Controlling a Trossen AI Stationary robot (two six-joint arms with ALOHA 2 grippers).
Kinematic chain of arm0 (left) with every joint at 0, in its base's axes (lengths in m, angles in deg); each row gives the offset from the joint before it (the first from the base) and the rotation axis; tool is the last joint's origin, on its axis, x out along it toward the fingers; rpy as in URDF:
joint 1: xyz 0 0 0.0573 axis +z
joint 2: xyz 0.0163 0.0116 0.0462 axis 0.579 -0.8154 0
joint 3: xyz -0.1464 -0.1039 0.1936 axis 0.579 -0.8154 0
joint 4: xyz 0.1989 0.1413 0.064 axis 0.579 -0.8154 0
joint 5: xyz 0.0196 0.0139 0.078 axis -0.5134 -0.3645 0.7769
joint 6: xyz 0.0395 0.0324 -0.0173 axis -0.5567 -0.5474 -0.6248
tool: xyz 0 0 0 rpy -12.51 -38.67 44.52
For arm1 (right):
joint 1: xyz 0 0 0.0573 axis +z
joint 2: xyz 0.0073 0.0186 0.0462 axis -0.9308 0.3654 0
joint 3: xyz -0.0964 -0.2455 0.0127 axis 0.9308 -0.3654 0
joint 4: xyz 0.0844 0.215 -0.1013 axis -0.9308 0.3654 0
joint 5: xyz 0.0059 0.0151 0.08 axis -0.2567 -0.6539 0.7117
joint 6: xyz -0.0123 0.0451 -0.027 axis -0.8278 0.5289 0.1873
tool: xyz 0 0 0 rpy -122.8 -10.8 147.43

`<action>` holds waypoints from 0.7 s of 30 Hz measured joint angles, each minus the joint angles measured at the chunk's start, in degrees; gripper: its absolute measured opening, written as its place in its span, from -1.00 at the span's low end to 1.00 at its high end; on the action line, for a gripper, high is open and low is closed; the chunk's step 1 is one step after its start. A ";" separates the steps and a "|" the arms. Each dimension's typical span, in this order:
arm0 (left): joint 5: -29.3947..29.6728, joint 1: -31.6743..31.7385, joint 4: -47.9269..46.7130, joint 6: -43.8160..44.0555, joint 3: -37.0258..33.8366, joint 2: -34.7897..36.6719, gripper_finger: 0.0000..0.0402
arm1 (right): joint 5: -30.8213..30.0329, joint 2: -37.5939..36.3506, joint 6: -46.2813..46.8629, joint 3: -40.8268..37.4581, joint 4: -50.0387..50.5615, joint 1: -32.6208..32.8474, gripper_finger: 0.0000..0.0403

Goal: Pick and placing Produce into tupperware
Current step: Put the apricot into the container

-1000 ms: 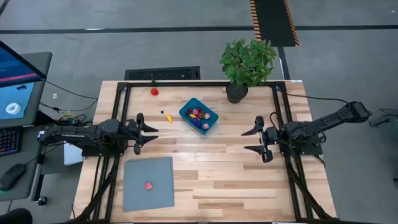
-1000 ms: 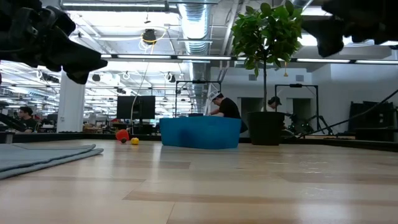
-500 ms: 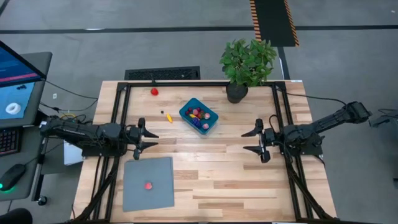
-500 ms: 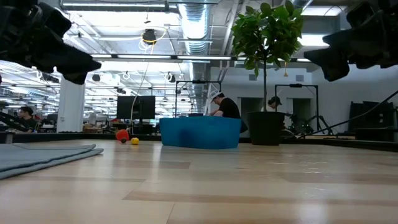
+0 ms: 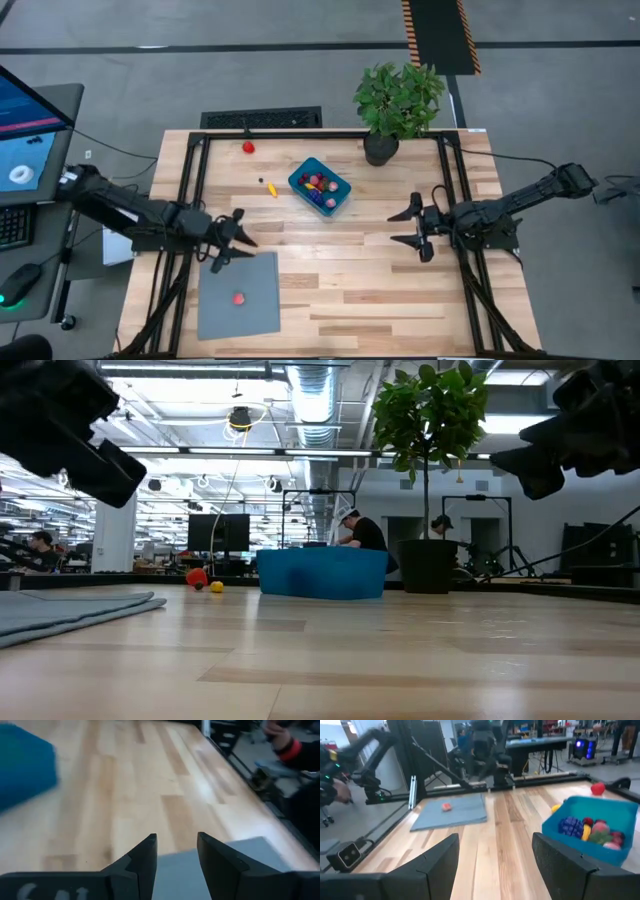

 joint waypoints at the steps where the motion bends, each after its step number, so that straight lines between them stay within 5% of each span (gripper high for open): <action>1: -0.02 -1.15 -1.01 1.91 1.37 -1.56 -0.35 | 0.00 0.02 0.44 0.00 0.70 0.00 0.36; 11: 4.08 -13.26 -20.82 24.75 14.34 -20.41 -0.35 | -0.17 0.02 1.90 -0.02 2.43 0.00 0.36; 21: -3.01 -18.98 -22.11 35.77 22.68 -37.20 -0.21 | -0.20 0.02 1.93 -0.04 2.93 0.04 0.36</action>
